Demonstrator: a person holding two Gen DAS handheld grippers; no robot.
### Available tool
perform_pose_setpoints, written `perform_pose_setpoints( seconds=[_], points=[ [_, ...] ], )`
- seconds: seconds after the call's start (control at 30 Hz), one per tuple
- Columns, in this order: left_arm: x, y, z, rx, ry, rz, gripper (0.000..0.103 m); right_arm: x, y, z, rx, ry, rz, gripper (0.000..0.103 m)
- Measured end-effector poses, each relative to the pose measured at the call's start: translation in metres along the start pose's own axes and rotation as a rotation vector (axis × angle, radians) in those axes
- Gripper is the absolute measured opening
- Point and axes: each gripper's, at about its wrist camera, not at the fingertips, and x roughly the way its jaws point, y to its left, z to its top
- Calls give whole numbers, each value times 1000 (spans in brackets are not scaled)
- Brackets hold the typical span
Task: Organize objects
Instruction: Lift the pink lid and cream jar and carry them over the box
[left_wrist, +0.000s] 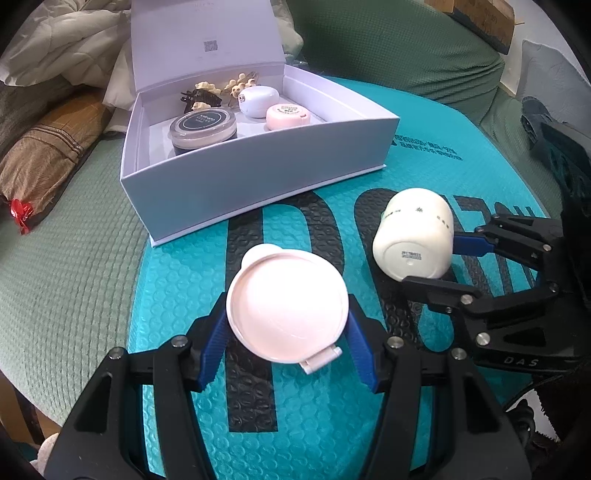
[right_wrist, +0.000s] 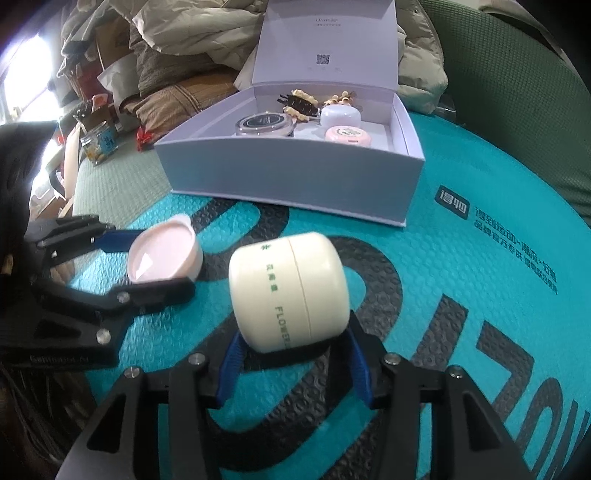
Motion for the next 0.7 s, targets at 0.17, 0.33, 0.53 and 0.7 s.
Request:
perform_pose_setpoints(
  seconds=[0.17, 0.33, 0.53, 0.7],
  points=[
    [2, 0, 1, 7, -21, -18, 59, 6, 1, 8, -12, -4, 11, 52],
    [8, -7, 5, 47, -17, -42, 75, 10, 1, 15, -36, -15, 0, 56],
    [8, -2, 7, 44, -41, -33, 62, 21, -2, 25, -23, -36, 30, 52],
    [4, 4, 7, 27, -55, -34, 57, 21, 3, 30, -37, -35, 47, 50]
  ],
)
